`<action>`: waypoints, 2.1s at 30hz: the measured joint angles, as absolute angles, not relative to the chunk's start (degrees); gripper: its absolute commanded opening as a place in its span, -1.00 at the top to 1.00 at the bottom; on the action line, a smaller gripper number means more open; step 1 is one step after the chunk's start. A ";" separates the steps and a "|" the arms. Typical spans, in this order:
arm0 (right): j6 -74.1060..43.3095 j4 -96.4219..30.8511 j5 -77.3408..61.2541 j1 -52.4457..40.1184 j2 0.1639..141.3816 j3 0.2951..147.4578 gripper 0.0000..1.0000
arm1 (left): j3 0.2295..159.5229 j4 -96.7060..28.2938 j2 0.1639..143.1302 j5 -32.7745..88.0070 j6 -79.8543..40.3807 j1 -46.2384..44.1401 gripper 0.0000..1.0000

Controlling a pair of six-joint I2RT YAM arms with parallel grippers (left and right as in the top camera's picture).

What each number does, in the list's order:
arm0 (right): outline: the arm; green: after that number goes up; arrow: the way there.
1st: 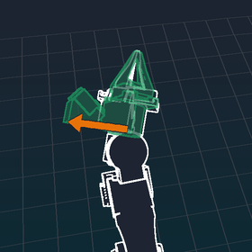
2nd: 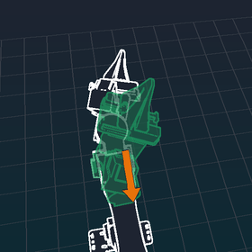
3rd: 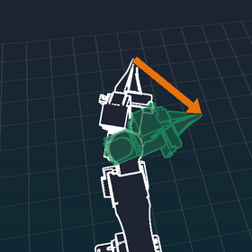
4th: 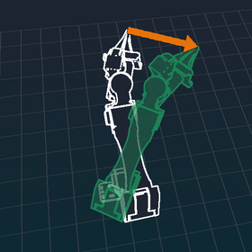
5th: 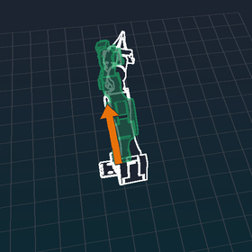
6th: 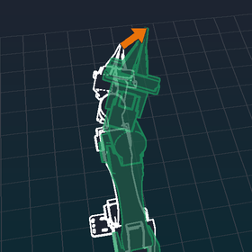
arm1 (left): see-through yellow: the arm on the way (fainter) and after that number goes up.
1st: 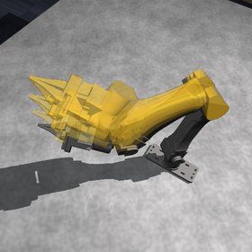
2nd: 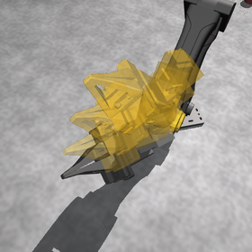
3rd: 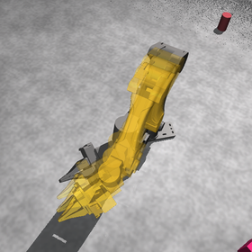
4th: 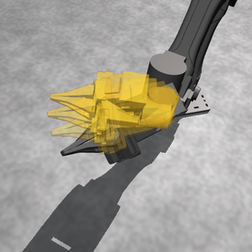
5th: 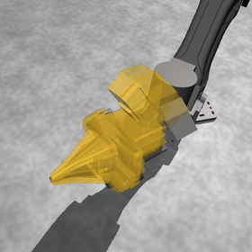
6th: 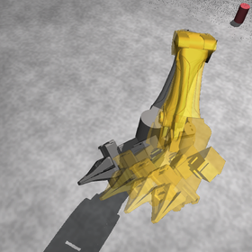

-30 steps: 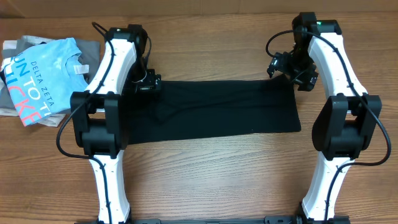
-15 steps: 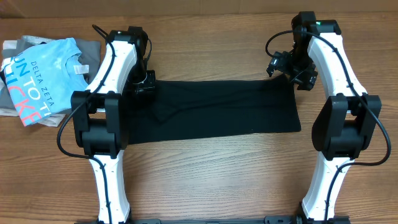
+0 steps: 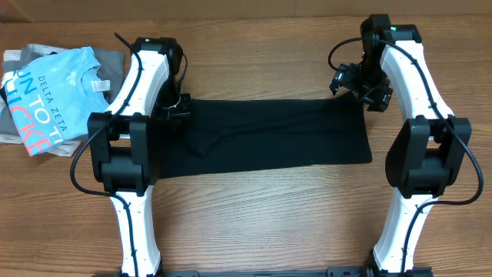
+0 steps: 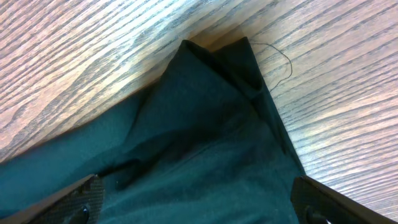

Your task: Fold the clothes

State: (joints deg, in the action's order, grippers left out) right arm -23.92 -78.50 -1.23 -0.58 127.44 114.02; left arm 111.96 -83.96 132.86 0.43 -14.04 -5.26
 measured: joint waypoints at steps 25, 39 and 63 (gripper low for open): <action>-23.92 -78.59 -1.23 -0.58 127.44 114.02 -1.00 | 111.87 -96.66 132.86 -10.31 -17.45 -5.26 -0.08; -22.55 -78.32 -3.51 -0.58 127.44 114.02 -0.98 | 109.71 -96.66 132.86 -9.28 -14.83 -5.26 0.24; -16.47 -70.96 -10.33 -6.70 128.53 113.91 0.92 | 117.75 -78.54 126.37 6.48 -10.17 -6.48 0.85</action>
State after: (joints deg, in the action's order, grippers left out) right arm -16.47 -70.96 -10.33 -6.70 128.53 113.91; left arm 117.75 -78.54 126.37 6.48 -10.17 -6.48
